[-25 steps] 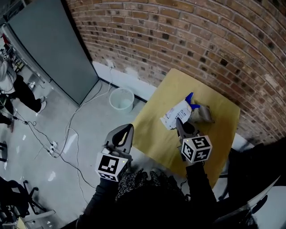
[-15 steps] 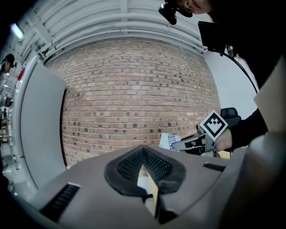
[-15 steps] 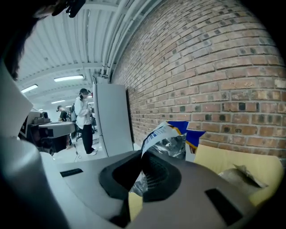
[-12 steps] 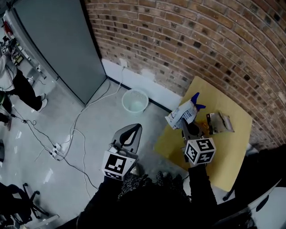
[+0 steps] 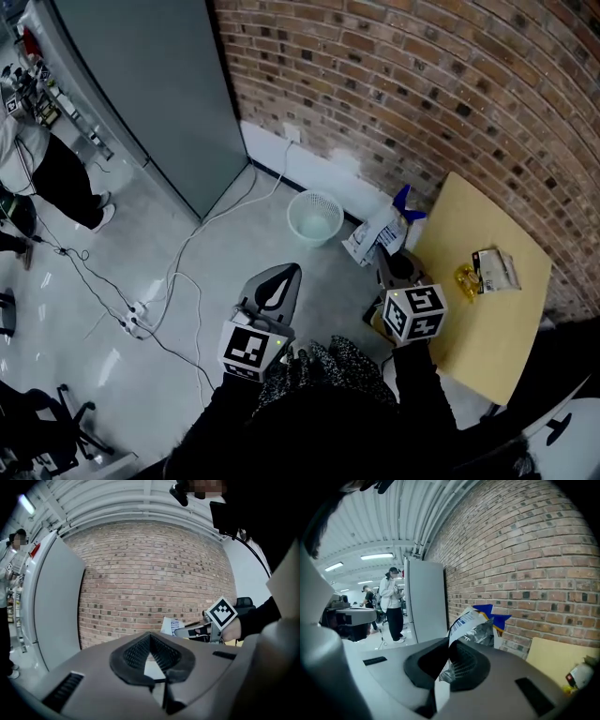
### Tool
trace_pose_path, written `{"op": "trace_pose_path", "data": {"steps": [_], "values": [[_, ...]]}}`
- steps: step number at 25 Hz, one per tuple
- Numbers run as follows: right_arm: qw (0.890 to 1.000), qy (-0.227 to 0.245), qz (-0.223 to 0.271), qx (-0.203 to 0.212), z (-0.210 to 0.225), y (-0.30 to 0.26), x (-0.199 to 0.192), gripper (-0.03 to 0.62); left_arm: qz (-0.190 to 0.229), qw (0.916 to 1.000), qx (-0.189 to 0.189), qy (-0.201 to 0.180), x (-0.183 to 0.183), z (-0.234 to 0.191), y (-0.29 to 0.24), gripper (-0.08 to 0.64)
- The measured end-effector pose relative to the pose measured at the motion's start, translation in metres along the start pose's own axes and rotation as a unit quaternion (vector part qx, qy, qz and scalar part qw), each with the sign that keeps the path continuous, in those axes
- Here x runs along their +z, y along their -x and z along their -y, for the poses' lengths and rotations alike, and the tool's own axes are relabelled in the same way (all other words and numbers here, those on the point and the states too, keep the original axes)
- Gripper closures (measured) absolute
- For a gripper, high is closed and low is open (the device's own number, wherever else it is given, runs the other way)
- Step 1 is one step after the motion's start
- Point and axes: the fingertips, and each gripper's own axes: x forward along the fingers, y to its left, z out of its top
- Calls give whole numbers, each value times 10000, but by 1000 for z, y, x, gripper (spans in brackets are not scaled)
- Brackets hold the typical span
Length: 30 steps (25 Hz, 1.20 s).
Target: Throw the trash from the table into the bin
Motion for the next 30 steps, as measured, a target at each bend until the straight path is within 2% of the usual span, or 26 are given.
{"op": "trace_pose_path", "data": {"steps": [11,18,26,30], "values": [[9999,-34,-134,100,-10,-92,10,581,-116,9997,96,185,-16,-80,-27,554],[9997,-139,-156,96,10,-172,37,582,-300,9992,-243,100,-13,-139,-87,554],[9990,-271,-233,-277,30,-225,59,582,-192,9981,-586,1,11,-201,-145,554],[9969,-418,-281,-609,32,-242,59,582,-272,9948,-978,-43,10,-223,-160,554]]}}
